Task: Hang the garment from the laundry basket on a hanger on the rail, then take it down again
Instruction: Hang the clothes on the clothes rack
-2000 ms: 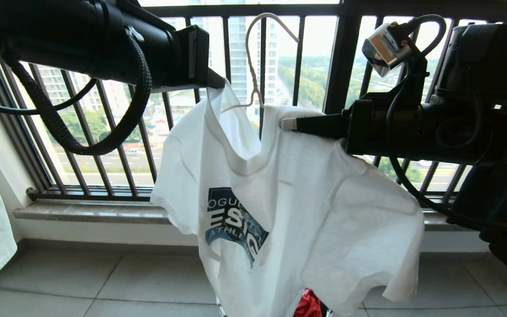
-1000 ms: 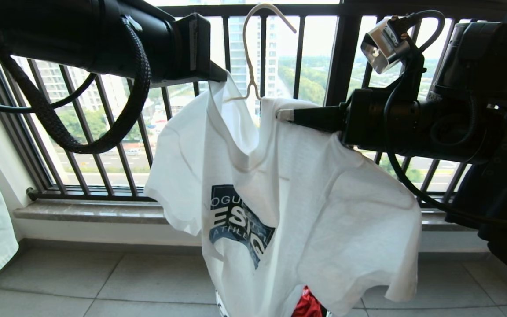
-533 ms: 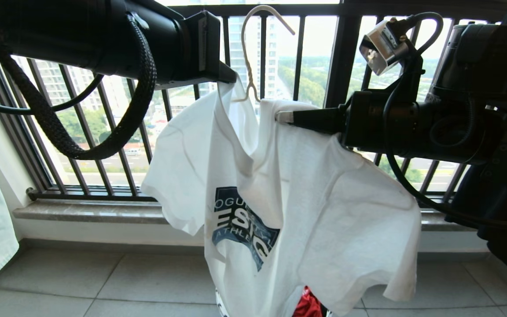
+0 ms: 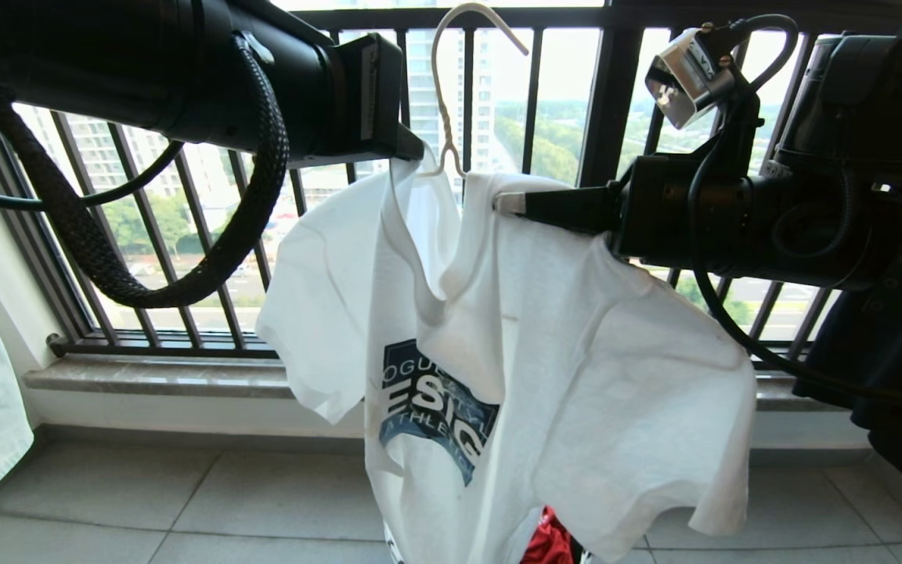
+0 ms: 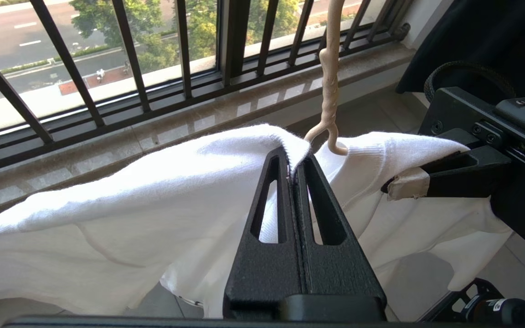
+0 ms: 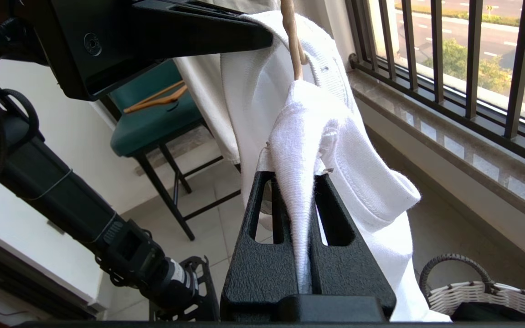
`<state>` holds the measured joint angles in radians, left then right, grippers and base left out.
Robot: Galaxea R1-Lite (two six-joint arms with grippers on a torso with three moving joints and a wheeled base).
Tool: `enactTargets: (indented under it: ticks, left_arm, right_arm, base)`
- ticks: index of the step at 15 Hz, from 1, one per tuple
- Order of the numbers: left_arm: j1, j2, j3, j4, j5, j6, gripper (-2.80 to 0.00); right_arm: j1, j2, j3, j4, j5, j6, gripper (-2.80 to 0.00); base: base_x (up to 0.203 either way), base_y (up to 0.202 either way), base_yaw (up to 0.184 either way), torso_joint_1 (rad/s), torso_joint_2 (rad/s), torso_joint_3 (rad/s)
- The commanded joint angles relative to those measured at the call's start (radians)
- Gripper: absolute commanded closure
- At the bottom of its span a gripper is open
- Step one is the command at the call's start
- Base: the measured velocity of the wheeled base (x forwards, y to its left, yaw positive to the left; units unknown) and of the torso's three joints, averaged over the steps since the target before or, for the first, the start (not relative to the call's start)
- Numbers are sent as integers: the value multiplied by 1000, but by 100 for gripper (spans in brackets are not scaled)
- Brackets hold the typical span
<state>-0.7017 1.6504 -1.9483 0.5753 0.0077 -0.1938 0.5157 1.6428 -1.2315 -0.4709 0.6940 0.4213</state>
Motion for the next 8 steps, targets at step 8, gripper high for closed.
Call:
enactTargets:
  ticks: [8]
  left_arm:
    - [-4,-20,-3,-6,20,5,0]
  right_arm:
    - [0,9,4,-49,25,7,0]
  base:
    - [0,0,0,0,0,0]
